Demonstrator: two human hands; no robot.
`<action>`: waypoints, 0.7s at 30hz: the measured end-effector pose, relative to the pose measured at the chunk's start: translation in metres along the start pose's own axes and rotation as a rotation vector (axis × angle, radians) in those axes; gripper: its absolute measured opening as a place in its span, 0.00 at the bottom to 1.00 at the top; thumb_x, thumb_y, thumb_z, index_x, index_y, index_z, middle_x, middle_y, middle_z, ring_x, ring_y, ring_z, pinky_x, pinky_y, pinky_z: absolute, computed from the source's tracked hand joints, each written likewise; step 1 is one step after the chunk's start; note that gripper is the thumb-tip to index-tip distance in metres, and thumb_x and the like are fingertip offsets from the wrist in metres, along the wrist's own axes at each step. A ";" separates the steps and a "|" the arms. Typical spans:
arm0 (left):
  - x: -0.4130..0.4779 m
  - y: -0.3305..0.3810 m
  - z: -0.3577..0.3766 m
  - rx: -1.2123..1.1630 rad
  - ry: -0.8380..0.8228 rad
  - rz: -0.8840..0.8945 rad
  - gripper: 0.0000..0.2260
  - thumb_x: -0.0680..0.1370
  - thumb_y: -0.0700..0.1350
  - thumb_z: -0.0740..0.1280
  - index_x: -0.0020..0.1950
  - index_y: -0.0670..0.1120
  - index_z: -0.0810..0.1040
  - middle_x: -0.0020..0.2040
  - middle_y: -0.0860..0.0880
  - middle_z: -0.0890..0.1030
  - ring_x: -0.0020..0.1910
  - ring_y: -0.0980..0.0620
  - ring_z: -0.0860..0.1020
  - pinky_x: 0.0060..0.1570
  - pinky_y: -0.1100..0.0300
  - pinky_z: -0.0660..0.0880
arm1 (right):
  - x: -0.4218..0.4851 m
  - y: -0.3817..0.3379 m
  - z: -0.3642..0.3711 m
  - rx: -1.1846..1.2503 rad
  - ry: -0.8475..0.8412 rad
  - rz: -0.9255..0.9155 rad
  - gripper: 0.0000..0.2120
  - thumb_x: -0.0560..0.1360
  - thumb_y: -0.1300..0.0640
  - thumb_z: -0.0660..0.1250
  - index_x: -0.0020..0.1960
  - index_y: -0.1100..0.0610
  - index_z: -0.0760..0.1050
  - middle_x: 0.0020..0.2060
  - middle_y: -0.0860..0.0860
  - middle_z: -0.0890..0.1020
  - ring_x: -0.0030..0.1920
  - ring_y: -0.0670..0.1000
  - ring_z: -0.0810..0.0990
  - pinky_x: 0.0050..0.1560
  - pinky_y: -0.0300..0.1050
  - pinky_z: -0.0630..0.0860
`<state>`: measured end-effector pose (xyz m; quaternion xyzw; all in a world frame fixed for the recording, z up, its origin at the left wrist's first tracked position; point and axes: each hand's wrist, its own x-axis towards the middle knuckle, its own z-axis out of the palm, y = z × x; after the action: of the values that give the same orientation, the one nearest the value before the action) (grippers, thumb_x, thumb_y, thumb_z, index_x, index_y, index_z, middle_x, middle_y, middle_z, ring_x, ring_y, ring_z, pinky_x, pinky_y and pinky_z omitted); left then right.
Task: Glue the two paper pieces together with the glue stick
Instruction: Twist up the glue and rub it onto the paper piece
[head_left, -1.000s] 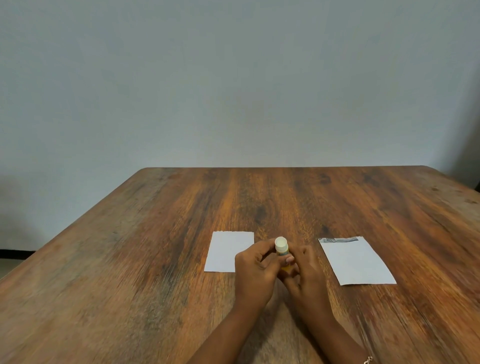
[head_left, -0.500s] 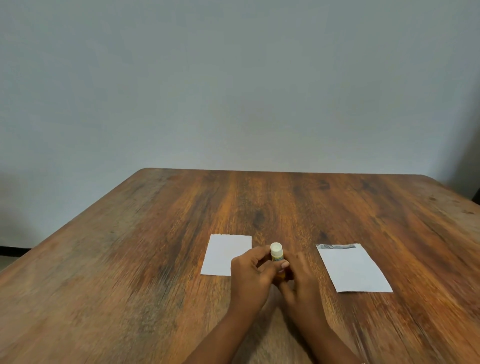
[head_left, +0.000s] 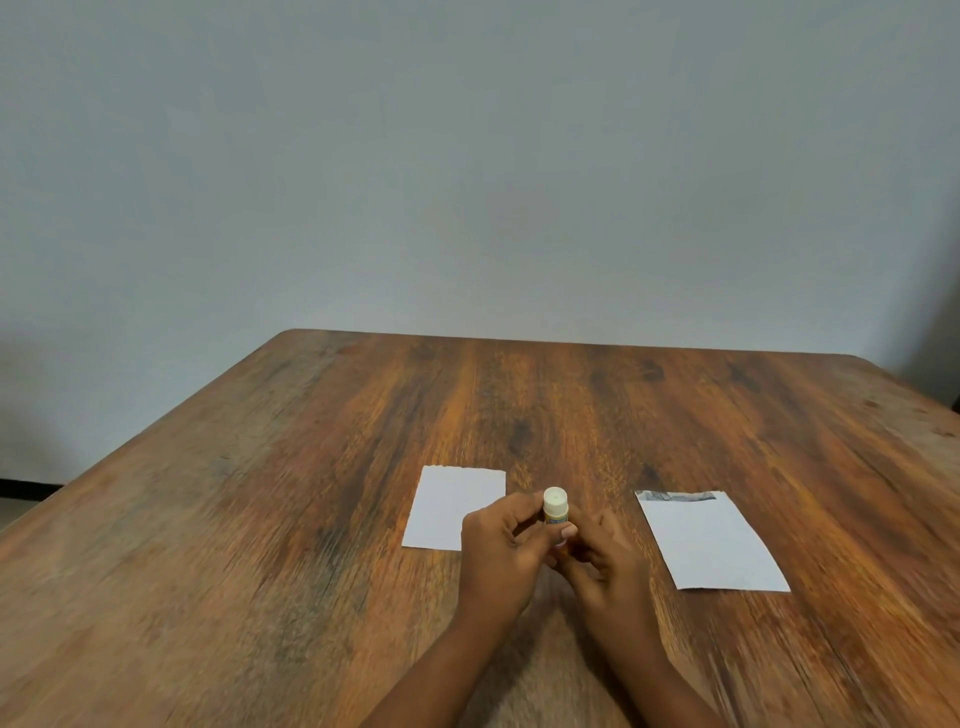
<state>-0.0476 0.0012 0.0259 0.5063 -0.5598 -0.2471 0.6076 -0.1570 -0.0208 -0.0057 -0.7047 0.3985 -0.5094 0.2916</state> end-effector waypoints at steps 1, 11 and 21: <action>0.000 0.000 0.000 0.001 -0.005 0.001 0.08 0.70 0.34 0.71 0.46 0.43 0.83 0.36 0.55 0.82 0.38 0.62 0.81 0.36 0.74 0.74 | 0.000 0.000 0.000 0.013 -0.014 0.003 0.27 0.72 0.67 0.67 0.55 0.35 0.71 0.39 0.53 0.75 0.42 0.49 0.78 0.42 0.38 0.77; -0.001 -0.005 0.002 0.047 0.042 -0.045 0.09 0.70 0.37 0.72 0.48 0.45 0.83 0.39 0.54 0.83 0.40 0.57 0.82 0.41 0.72 0.76 | -0.002 0.002 0.004 -0.134 -0.015 -0.049 0.27 0.72 0.66 0.67 0.57 0.36 0.68 0.40 0.52 0.75 0.41 0.47 0.77 0.41 0.39 0.76; 0.001 -0.012 -0.001 0.014 0.081 -0.097 0.07 0.69 0.38 0.72 0.45 0.46 0.84 0.37 0.56 0.83 0.39 0.59 0.82 0.39 0.71 0.77 | -0.002 -0.002 0.009 -0.166 -0.084 -0.059 0.29 0.71 0.68 0.66 0.59 0.38 0.64 0.44 0.45 0.75 0.46 0.41 0.76 0.42 0.24 0.71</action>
<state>-0.0435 -0.0035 0.0160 0.5468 -0.5112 -0.2516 0.6135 -0.1480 -0.0182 -0.0076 -0.7587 0.4056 -0.4530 0.2336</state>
